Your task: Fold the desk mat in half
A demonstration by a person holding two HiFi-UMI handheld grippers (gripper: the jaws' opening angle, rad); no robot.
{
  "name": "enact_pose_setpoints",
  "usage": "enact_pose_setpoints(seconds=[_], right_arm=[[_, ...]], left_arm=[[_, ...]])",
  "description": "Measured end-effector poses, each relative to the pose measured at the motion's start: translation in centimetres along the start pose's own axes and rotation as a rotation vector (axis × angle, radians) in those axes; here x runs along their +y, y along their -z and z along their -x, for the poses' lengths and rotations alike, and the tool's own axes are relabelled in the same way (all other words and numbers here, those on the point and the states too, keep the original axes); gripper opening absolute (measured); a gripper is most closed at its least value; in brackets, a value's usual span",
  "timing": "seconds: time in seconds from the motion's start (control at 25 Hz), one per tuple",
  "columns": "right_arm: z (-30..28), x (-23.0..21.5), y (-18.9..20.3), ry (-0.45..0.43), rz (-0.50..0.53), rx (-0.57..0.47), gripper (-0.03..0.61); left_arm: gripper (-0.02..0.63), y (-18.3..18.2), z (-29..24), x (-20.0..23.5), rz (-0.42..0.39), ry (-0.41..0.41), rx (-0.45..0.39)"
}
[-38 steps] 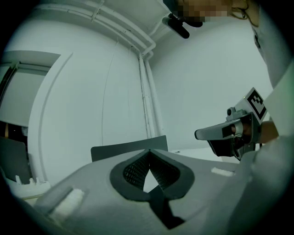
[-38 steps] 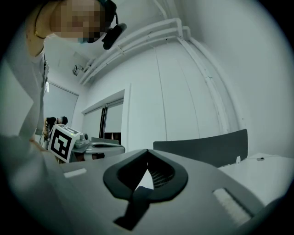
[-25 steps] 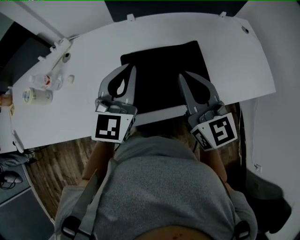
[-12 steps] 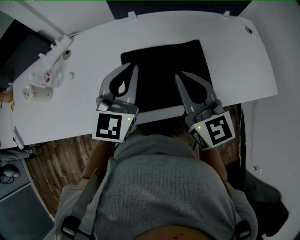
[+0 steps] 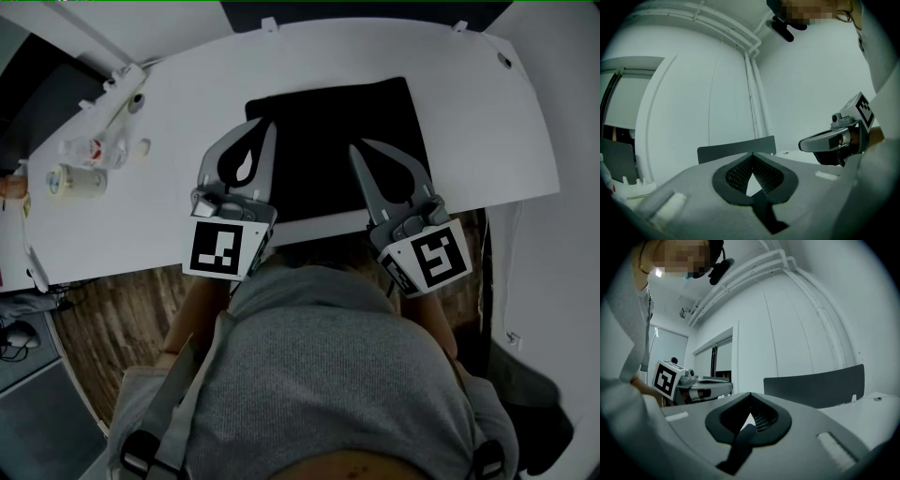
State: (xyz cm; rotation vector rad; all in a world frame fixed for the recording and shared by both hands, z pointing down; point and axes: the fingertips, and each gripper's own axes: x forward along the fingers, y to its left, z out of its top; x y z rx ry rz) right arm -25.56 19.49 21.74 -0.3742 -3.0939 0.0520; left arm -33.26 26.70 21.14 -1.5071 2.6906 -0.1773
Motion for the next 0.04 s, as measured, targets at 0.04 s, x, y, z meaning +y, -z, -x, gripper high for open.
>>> enact_pose_setpoints(seconds=[0.04], right_arm=[[-0.09,0.03,0.01,-0.002,0.000,0.000,0.000]], left_arm=[[0.000,-0.01,-0.04,0.11,0.002,-0.002,-0.001]])
